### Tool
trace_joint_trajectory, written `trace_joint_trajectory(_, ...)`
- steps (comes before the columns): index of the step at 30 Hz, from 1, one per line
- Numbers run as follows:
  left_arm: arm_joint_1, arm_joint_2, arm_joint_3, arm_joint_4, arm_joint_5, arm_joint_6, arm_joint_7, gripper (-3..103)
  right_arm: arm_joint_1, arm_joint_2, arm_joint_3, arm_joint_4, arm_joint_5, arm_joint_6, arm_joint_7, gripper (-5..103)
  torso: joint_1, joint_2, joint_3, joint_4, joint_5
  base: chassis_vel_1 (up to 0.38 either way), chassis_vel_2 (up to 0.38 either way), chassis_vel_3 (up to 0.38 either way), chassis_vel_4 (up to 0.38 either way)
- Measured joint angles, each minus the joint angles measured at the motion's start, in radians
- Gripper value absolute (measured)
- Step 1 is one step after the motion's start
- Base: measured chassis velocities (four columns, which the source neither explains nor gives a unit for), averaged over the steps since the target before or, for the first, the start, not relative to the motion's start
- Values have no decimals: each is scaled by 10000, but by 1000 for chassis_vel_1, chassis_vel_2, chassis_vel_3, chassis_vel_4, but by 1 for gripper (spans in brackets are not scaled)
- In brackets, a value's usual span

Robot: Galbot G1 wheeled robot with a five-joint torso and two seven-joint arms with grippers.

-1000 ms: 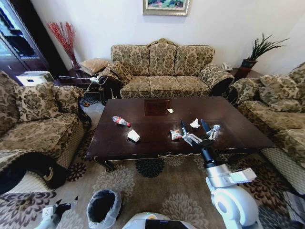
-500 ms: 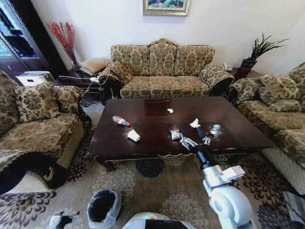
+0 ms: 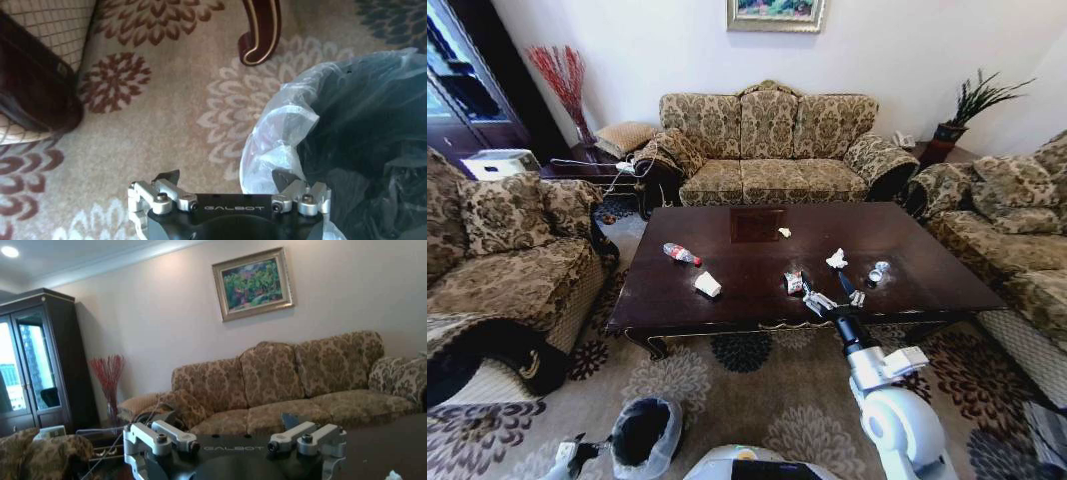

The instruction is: Move to the front of the table and place the trash on the table into the trash bin.

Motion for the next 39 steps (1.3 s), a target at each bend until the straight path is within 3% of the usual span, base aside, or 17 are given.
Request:
trace_joint_trajectory(4,225,-54,-198,-385,174,93,363,96,-234,-91,13,82,-74,35,-1,100,0,0,-1,-3,-5,0,0,0,0)
trace_joint_trajectory(8,791,-137,-484,-1091,627,410,83,96,-341,-132,36,186,-86,48,-1,100,0,0,0,-2,-19,0,0,0,0)
trace_joint_trajectory(13,848,-276,-673,-977,1103,125,-265,96,-372,-18,30,174,-88,122,-1,100,0,0,-1,-1,-16,0,0,0,0)
trace_joint_trajectory(18,683,-183,-839,-761,1123,41,-267,96,-326,5,7,47,-92,133,-1,100,0,0,0,-4,-18,0,0,0,0)
trace_joint_trajectory(20,772,-52,-1001,-918,1136,126,-270,96,-220,11,5,-105,-94,141,0,100,0,0,0,-4,-3,0,0,0,0)
trace_joint_trajectory(27,779,58,-1386,-1178,1184,410,-566,96,-33,67,-83,-295,-93,138,3,100,0,0,0,-3,-11,0,0,0,0)
trace_joint_trajectory(30,988,119,-1395,-1653,758,692,-527,96,3,68,-99,-355,-95,125,2,100,0,0,0,-4,-11,0,0,0,0)
trace_joint_trajectory(36,2454,132,-1488,-4222,-339,2032,-457,96,120,143,-108,-533,-376,96,-30,100,0,0,0,0,-3,0,0,0,0)
trace_joint_trajectory(39,2667,124,-1418,-4612,-399,2271,-403,96,190,199,-101,-607,-416,98,-33,100,-1,1,-1,-1,-4,0,0,0,0)
